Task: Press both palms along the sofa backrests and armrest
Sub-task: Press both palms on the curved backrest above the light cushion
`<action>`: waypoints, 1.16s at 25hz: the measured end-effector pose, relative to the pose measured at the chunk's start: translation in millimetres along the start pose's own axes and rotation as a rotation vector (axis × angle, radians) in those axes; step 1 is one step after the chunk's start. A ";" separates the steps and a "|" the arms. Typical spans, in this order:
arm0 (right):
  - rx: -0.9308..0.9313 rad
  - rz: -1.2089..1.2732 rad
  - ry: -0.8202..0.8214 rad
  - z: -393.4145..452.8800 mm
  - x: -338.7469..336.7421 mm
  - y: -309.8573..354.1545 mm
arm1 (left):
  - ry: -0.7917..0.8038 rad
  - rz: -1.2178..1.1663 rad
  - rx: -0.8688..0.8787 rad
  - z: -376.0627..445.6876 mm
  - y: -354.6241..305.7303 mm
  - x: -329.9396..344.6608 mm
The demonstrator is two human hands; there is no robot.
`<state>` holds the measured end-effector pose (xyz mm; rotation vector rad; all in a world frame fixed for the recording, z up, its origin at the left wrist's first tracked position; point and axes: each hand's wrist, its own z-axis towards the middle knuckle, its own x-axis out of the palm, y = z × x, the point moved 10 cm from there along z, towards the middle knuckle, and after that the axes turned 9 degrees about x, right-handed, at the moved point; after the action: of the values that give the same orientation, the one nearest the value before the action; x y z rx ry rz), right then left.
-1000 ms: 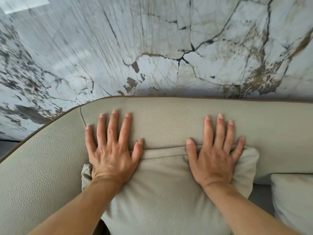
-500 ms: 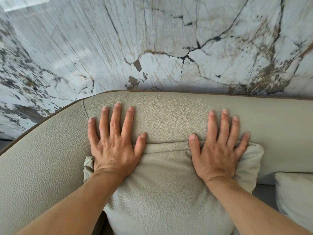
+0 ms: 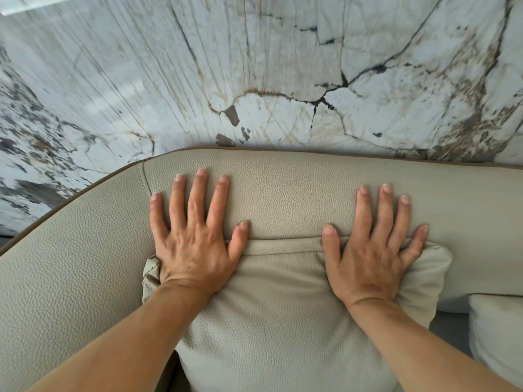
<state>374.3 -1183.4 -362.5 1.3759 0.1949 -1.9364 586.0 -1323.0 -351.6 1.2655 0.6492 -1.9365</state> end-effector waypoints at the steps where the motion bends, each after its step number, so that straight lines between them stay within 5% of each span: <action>1: 0.002 0.003 0.002 0.5 0.2 -0.3 | 0.002 -0.004 -0.003 0.6 0.5 0.2; 9: 0.013 -0.050 0.157 1.6 4.5 1.2 | 0.048 0.002 0.020 0.1 -0.3 1.7; 18: 0.033 -0.060 0.558 -2.7 -14.1 2.3 | 0.375 -0.234 -0.038 -7.6 1.7 -13.2; 29: -0.037 -0.116 0.641 -89.3 -98.7 88.2 | 0.516 -0.092 0.051 -81.7 67.7 -100.9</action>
<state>512.9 -1153.6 -289.0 1.9565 0.6197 -1.5077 710.9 -1274.7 -292.4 1.8184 0.9279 -1.7079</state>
